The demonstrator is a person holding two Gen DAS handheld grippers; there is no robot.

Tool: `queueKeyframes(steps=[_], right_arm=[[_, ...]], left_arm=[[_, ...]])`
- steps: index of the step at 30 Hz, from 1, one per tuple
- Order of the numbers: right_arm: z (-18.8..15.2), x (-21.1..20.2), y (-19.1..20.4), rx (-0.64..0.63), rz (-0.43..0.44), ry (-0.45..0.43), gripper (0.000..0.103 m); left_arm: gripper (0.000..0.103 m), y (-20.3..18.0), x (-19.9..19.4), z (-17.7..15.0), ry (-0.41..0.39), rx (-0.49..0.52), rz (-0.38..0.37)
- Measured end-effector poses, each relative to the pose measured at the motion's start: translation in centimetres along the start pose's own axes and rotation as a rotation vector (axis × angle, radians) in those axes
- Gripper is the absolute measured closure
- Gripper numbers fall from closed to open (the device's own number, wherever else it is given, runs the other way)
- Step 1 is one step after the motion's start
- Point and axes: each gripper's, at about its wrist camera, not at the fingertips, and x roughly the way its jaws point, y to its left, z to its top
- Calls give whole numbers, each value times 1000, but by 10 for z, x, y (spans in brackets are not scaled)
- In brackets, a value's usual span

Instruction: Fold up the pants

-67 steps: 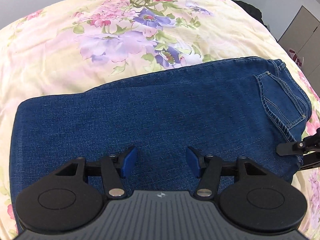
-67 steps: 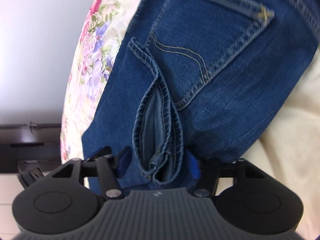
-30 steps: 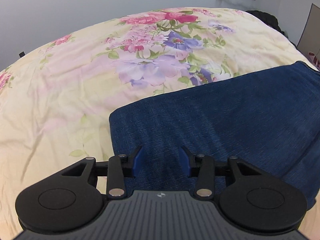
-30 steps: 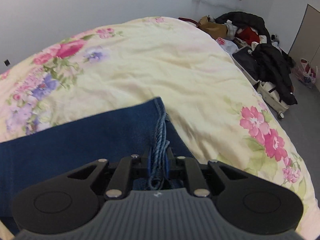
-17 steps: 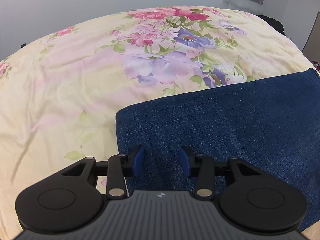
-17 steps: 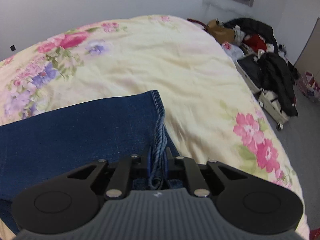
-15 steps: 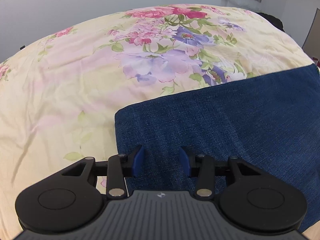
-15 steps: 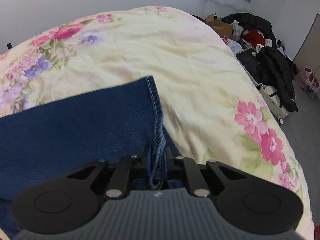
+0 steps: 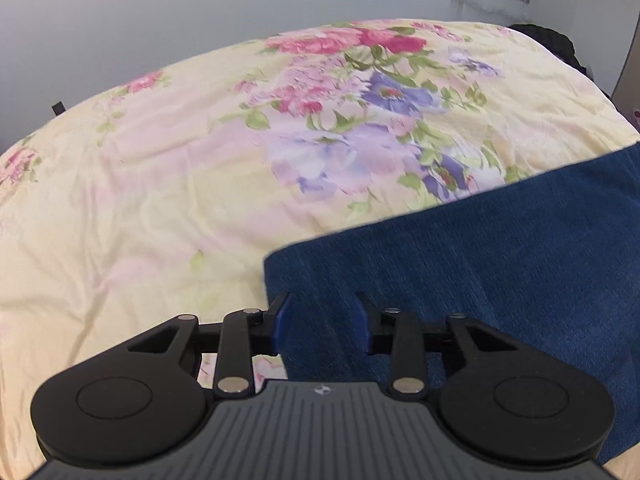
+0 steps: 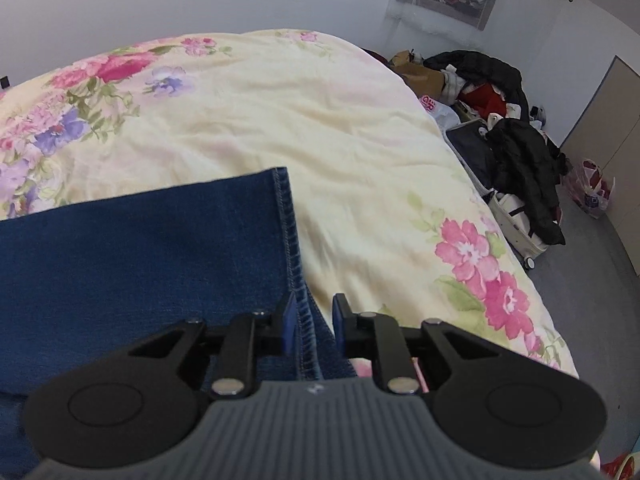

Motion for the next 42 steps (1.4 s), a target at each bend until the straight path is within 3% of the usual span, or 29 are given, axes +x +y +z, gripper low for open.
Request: queueKeyframes(steps=[3, 6, 12, 18, 23, 28, 35, 42], right_arm=[[11, 2, 15, -25, 35, 21, 93], [23, 26, 29, -42, 29, 137, 99], [34, 90, 40, -94, -18, 342, 103], [36, 133, 41, -96, 5, 429, 103], [38, 132, 43, -119, 3, 446, 103], [40, 100, 42, -164, -9, 426, 103], [16, 49, 42, -221, 57, 395, 103], [-21, 56, 27, -197, 53, 451, 103]], left_arm=[[75, 3, 11, 10, 53, 11, 35], [81, -3, 33, 21, 181, 58, 73], [81, -12, 69, 32, 276, 142, 61], [84, -12, 96, 34, 310, 141, 41], [85, -10, 91, 36, 335, 164, 38], [85, -19, 55, 38, 365, 239, 60], [85, -48, 0, 4, 399, 328, -36], [90, -52, 4, -31, 451, 376, -31]])
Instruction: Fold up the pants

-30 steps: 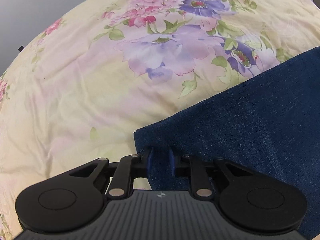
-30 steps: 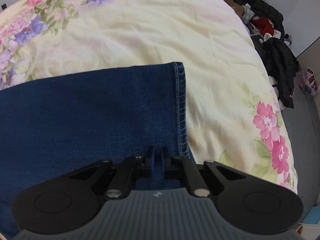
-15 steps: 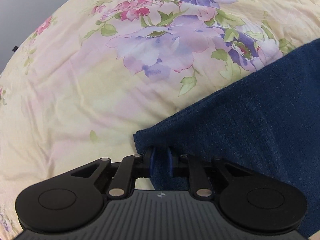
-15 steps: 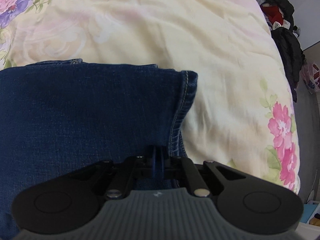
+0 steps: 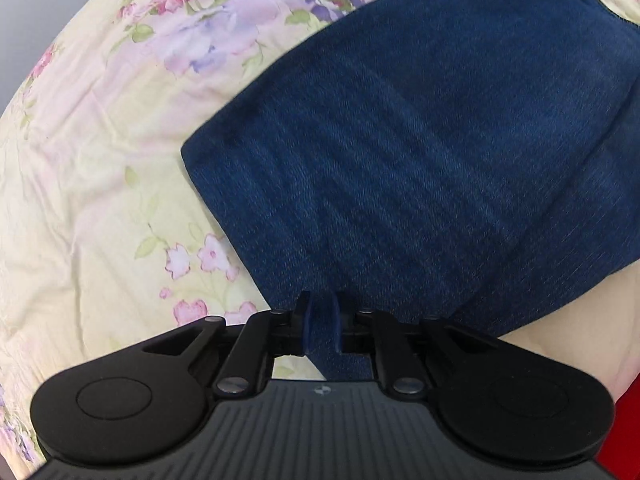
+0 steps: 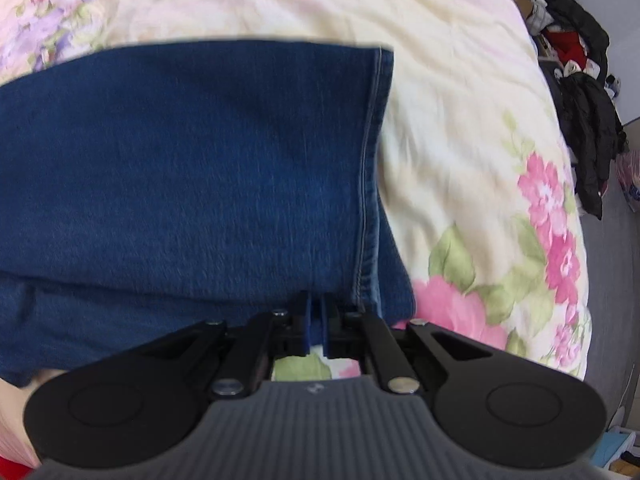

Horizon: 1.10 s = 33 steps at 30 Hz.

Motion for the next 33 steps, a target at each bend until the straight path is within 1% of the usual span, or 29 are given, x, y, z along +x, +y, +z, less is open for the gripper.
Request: queueKeyframes(steps=[2, 5, 6, 9, 11, 13, 17, 19, 20, 21, 23, 25, 27, 29, 31, 33], right_arm=[[-6, 14, -5, 30, 12, 16, 103], [-11, 31, -10, 76, 50, 11, 103], [-11, 36, -11, 89, 59, 11, 103], [-9, 46, -12, 103, 75, 17, 103], [-8, 48, -12, 103, 74, 20, 103], [-9, 46, -10, 89, 67, 17, 103], [-15, 34, -15, 103, 74, -4, 103], [-19, 26, -24, 132, 101, -18, 103], [-23, 22, -31, 157, 116, -30, 103], [-29, 17, -38, 190, 128, -50, 100], [-41, 7, -49, 231, 151, -82, 88], [-51, -1, -58, 260, 150, -101, 85], [-61, -7, -69, 311, 167, -121, 81], [-76, -13, -87, 394, 204, -160, 57], [-84, -21, -101, 474, 253, -201, 49], [-90, -25, -107, 567, 307, -234, 46]], left_arm=[[91, -2, 6, -2, 19, 13, -3], [91, -9, 20, -1, 44, 35, 9], [96, -12, 25, 0, 49, 45, 11], [103, -25, 37, 4, 60, 78, 37], [103, -36, 40, 7, 66, 120, 72], [103, -43, 39, 8, 67, 140, 94], [103, -41, 23, 6, 70, 137, 105], [97, -41, 10, 3, 76, 134, 98], [96, -42, 4, 1, 73, 140, 93], [92, -44, -2, -3, 72, 147, 82], [90, -47, -5, -11, 92, 148, 65], [90, -52, 5, -22, 137, 142, 65], [90, -62, 15, -33, 172, 171, 98], [90, -68, 13, -38, 163, 195, 117], [90, -69, -2, -36, 135, 177, 96], [87, -67, -21, -28, 93, 152, 83]])
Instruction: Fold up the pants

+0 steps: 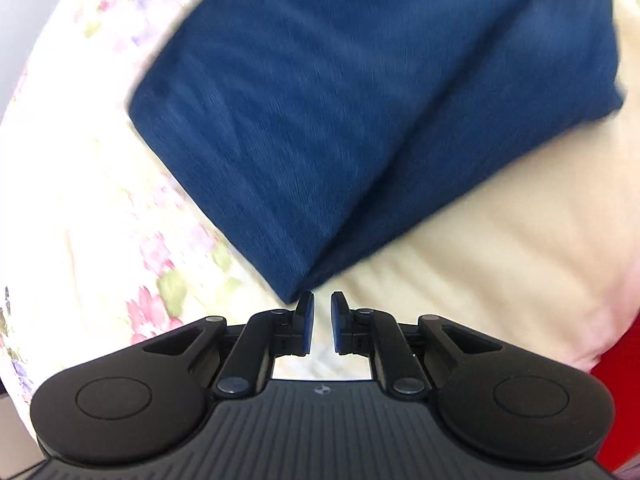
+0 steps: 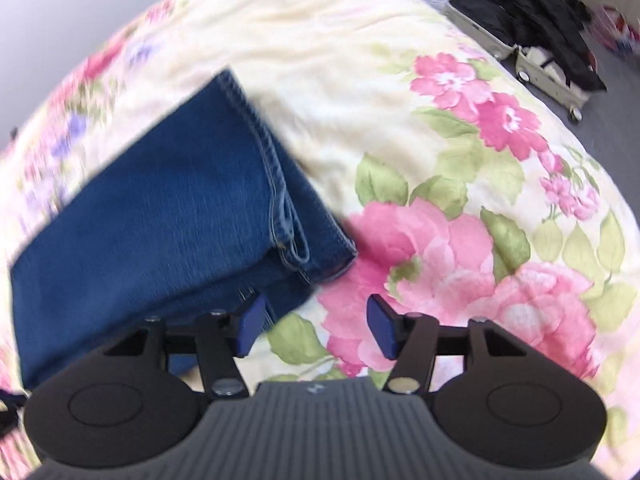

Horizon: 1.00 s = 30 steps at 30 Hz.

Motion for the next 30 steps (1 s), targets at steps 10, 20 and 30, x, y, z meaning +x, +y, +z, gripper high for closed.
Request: queueKeyframes(steps=[10, 20, 30], right_arm=[[-12, 45, -24, 420, 272, -33, 42], [-1, 88, -38, 379, 302, -111, 61], [3, 83, -14, 248, 224, -160, 78]], left_arm=[[84, 4, -61, 76, -247, -102, -23], [84, 6, -24, 142, -377, -140, -93], [84, 27, 26, 221, -424, -299, -180]])
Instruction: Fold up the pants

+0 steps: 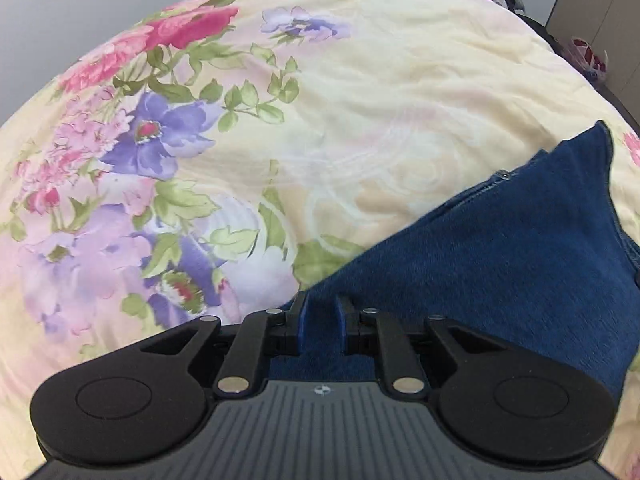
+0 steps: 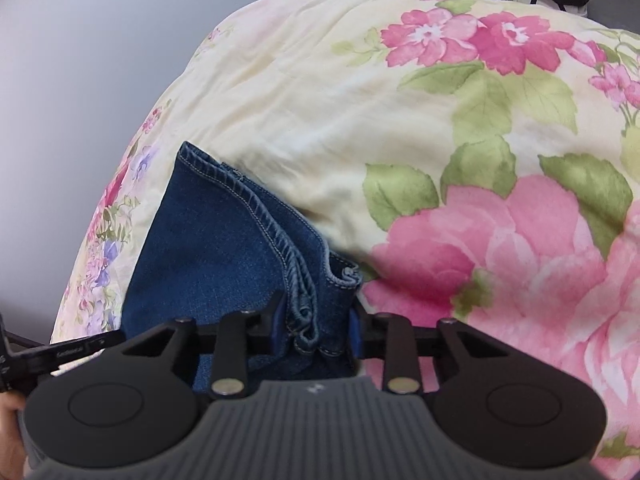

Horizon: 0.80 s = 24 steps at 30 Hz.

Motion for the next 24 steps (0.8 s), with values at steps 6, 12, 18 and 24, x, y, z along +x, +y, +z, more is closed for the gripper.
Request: queueKeyframes(steps=[6, 12, 18, 24], right_arm=[[3, -7, 11, -36, -21, 2, 82], [6, -42, 33, -64, 5, -58, 85], [1, -81, 80, -137, 23, -110, 86], [-15, -114, 142, -237, 28, -149, 87]], left_arm=[[85, 5, -11, -12, -50, -71, -6], [85, -11, -48, -53, 0, -13, -114], [88, -45, -66, -108, 87, 6, -238], [87, -56, -98, -131, 136, 33, -323]])
